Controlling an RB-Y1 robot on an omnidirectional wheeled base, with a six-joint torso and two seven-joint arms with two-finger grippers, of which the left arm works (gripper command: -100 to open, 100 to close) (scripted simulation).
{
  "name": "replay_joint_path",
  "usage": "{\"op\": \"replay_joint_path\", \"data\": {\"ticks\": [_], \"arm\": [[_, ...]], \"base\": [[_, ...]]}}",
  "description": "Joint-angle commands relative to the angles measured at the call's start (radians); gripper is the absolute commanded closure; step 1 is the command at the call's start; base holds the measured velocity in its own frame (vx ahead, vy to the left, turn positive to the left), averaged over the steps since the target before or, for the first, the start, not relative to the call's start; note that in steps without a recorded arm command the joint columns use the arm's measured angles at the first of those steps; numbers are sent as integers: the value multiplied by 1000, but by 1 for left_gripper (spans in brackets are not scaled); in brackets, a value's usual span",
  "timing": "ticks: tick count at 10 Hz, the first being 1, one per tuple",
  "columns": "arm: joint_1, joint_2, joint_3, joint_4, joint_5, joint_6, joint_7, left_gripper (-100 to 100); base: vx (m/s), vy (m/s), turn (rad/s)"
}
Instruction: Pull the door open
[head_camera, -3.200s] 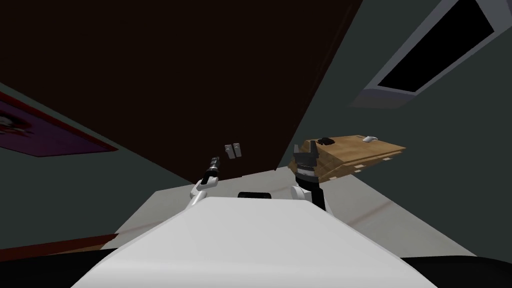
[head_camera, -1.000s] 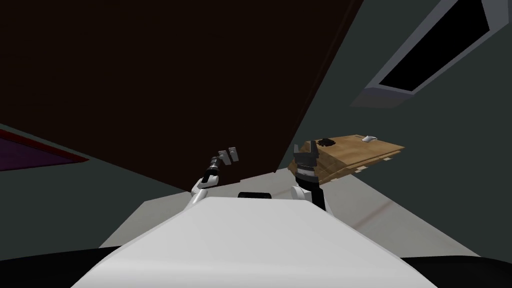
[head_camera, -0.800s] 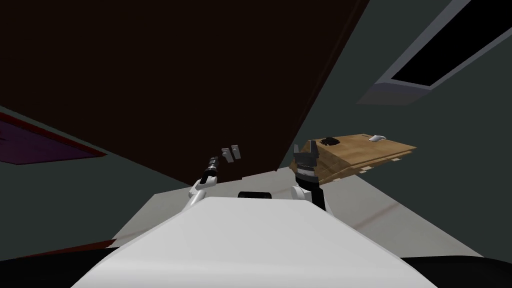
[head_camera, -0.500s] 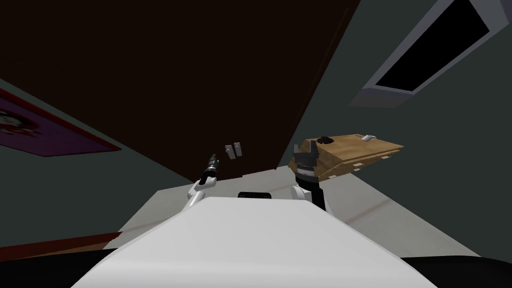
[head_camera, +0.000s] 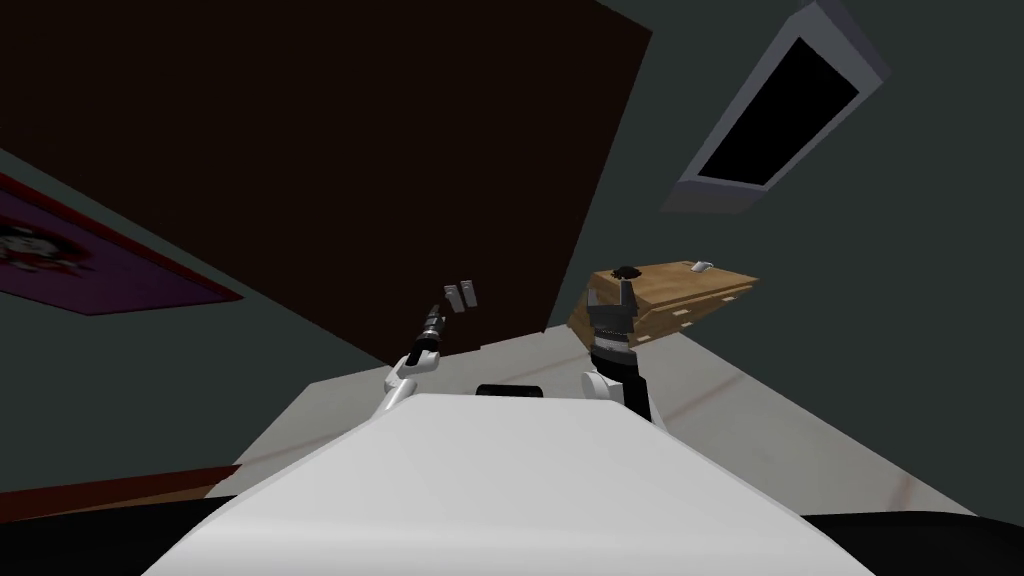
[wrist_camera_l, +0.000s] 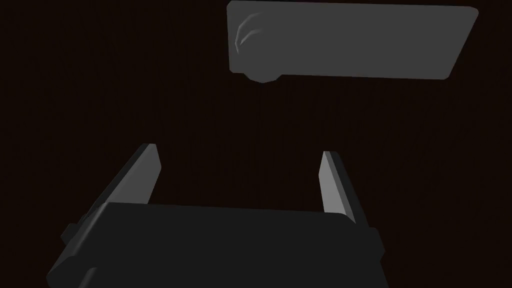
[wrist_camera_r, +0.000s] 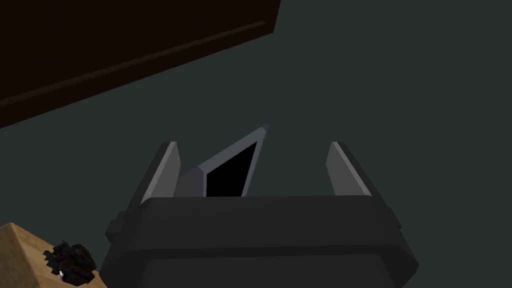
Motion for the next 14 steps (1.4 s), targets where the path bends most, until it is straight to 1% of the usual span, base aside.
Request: {"op": "replay_joint_path", "data": {"ticks": [1, 3, 5, 7, 9, 11, 12, 13, 14], "arm": [[19, 12, 29, 18, 4, -1, -4, -100], [34, 24, 62, 41, 7, -5, -9, -100], [30, 23, 67, 49, 7, -8, -12, -100], [17, 17, 61, 49, 5, -11, -14, -100], [-3, 5, 45, 44, 2, -14, -15, -100], [-27, -9, 23, 36, -2, -16, -16, -100], [-23, -8, 29, 52, -2, -27, -18, -100], [-23, -8, 29, 52, -2, -27, -18, 100], [-23, -8, 29, 52, -2, -27, -18, 100]], "base": [[-28, 48, 199], [46, 129, 163], [145, 113, 9], [177, 23, -66], [215, -17, -121], [230, -104, -161], [108, -60, -22], [-12, 9, 28], [-42, 19, -17]]}}
